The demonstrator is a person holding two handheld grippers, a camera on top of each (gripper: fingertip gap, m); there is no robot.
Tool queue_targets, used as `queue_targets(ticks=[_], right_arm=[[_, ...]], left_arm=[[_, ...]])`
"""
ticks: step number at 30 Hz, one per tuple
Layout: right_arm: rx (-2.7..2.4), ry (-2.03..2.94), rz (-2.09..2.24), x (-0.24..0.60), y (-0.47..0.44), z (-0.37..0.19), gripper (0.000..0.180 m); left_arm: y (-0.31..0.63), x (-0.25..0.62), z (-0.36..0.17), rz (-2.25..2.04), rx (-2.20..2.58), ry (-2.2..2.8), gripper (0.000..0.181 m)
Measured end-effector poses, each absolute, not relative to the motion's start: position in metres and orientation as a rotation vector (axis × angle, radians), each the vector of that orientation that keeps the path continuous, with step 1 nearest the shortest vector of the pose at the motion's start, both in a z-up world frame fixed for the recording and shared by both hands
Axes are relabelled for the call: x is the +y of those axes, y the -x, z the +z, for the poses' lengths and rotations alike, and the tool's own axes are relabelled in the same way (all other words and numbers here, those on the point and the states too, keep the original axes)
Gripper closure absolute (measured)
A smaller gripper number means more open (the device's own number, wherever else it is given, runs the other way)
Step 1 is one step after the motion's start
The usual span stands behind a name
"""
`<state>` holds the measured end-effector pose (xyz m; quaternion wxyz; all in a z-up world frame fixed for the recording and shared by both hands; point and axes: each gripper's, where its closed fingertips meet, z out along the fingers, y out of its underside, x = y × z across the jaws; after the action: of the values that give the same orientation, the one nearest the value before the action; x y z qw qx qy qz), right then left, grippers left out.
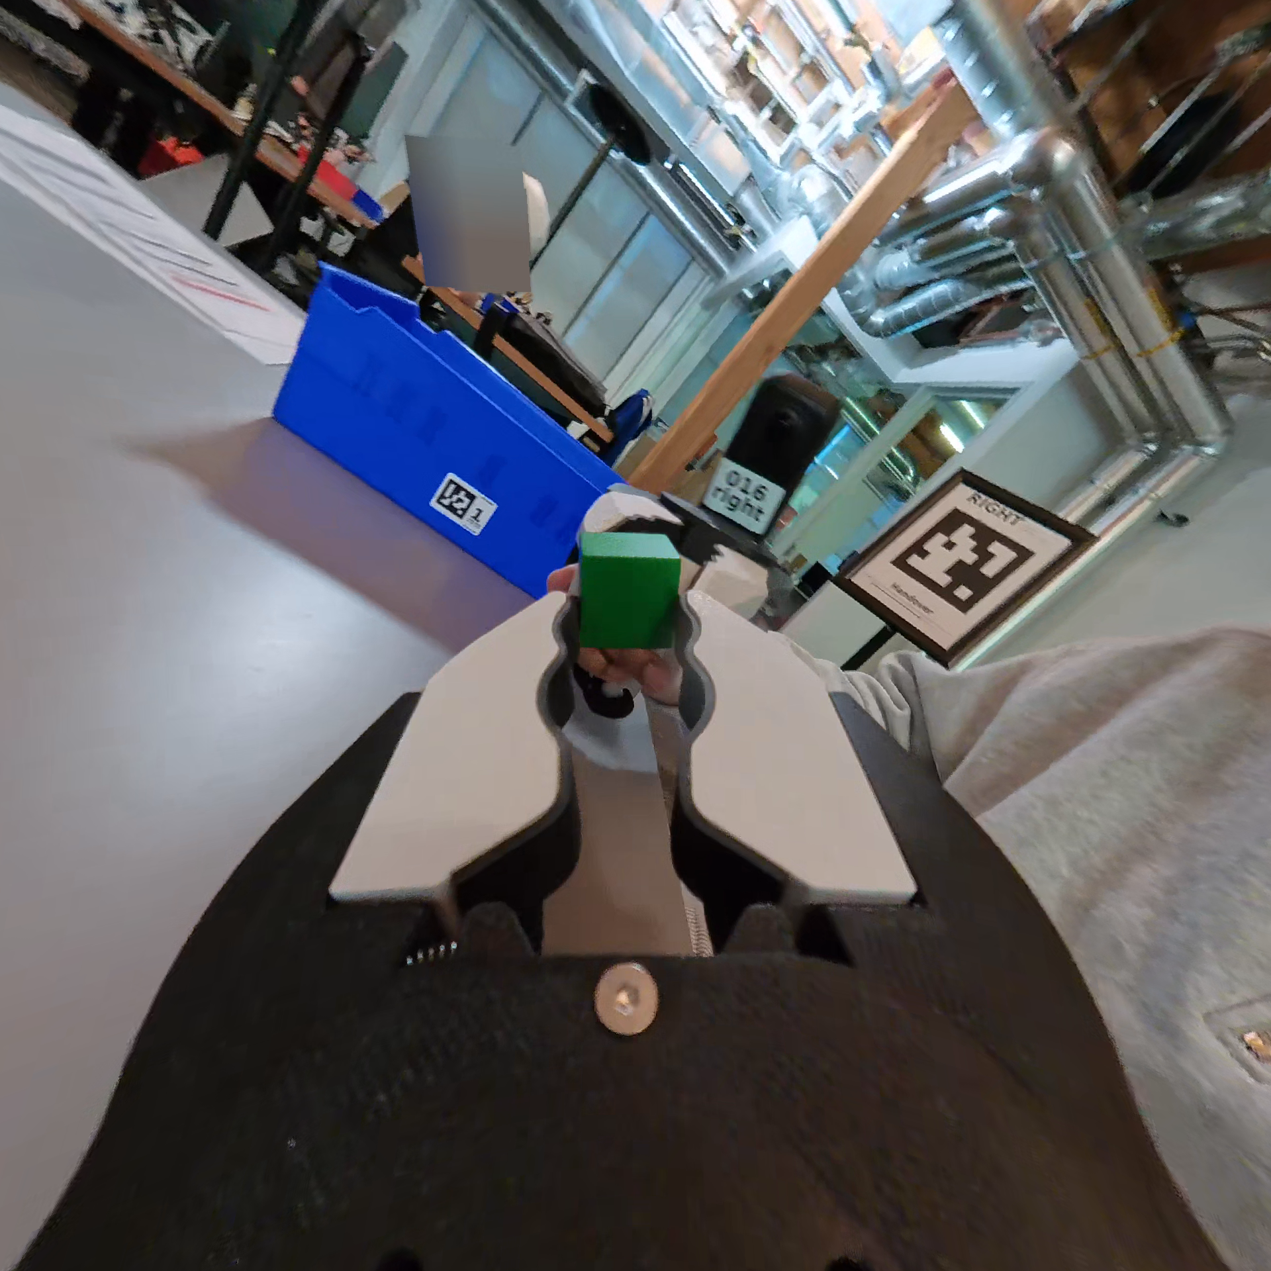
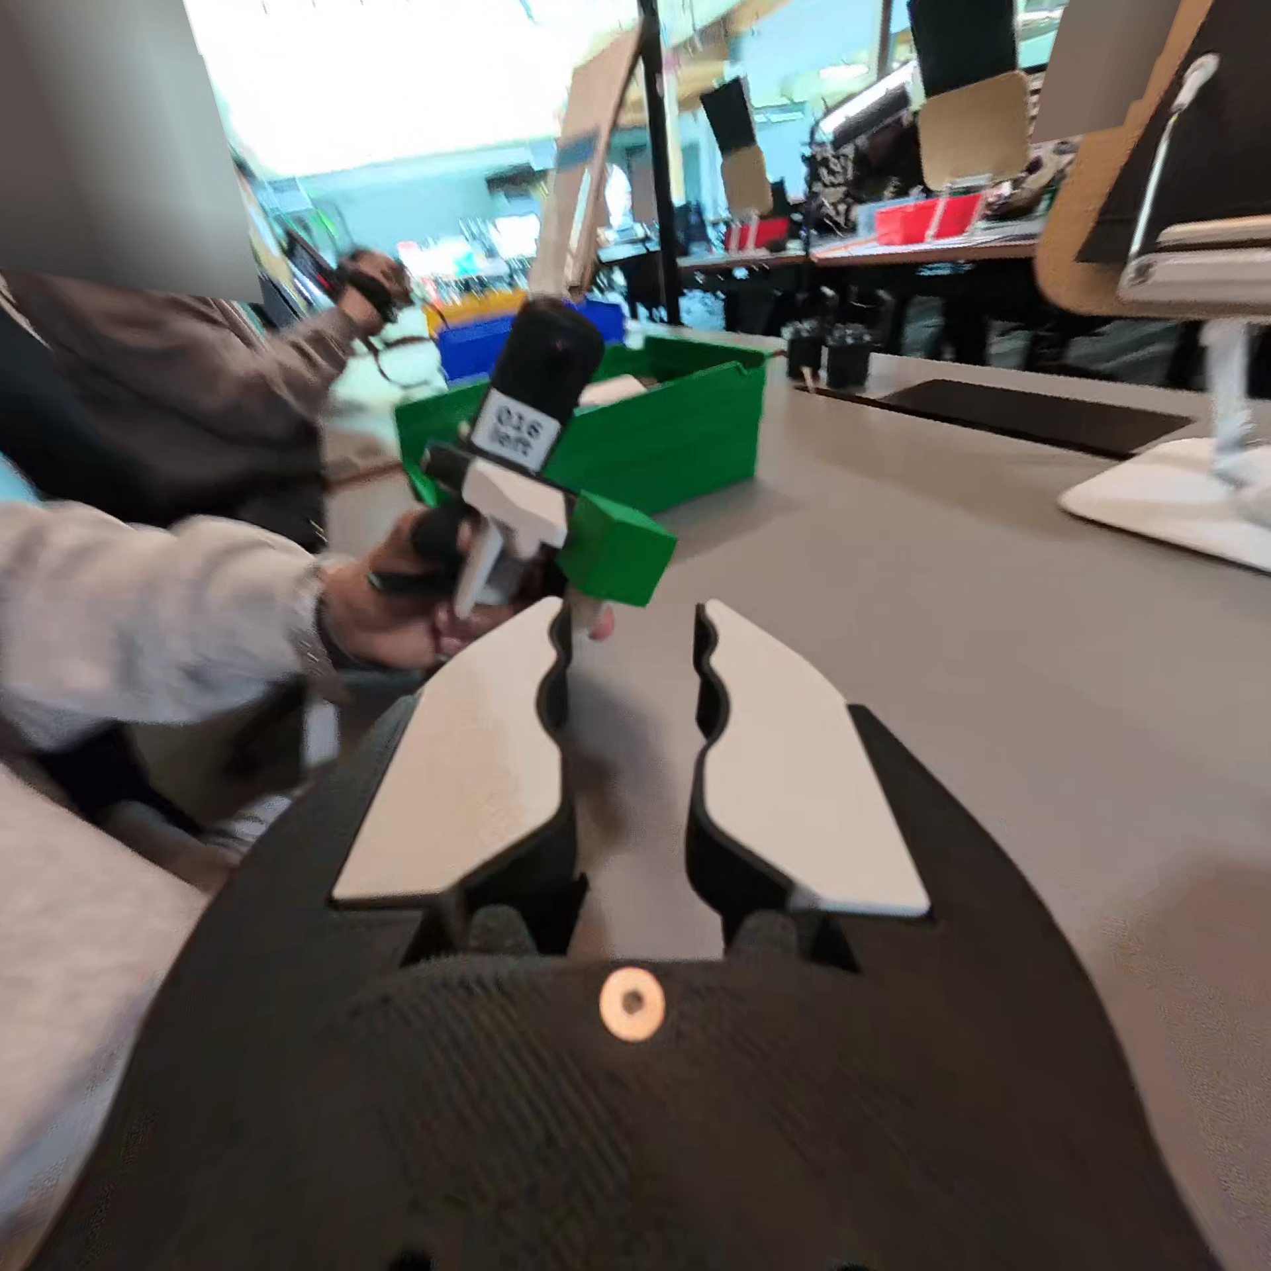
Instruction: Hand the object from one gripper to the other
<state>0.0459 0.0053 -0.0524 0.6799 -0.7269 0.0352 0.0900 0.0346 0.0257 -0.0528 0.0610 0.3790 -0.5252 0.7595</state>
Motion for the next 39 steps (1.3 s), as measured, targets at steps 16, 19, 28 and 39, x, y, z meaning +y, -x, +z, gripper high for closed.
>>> queue_targets(ticks=[16, 19, 28, 39], right_arm=[[0.133, 1.519, 0.621, 0.007, -0.018, -0.039, 0.153], [0.143, 1.525, 0.622, 0.007, -0.019, -0.04, 0.153], [0.281, 1.494, 0.688, 0.001, -0.039, -0.042, 0.153], [0.568, 1.429, 1.275, 0.005, -0.032, -0.064, 0.153]], left_arm=[[-0.012, -0.001, -0.042, 2.293, -1.668, -0.879, 0.154], [-0.013, 0.0, -0.042, 2.304, -1.663, -0.89, 0.154], [-0.028, 0.007, -0.052, 2.384, -1.878, -1.03, 0.13], [-0.025, -0.001, -0.07, 2.315, -2.623, -0.827, 0.13]])
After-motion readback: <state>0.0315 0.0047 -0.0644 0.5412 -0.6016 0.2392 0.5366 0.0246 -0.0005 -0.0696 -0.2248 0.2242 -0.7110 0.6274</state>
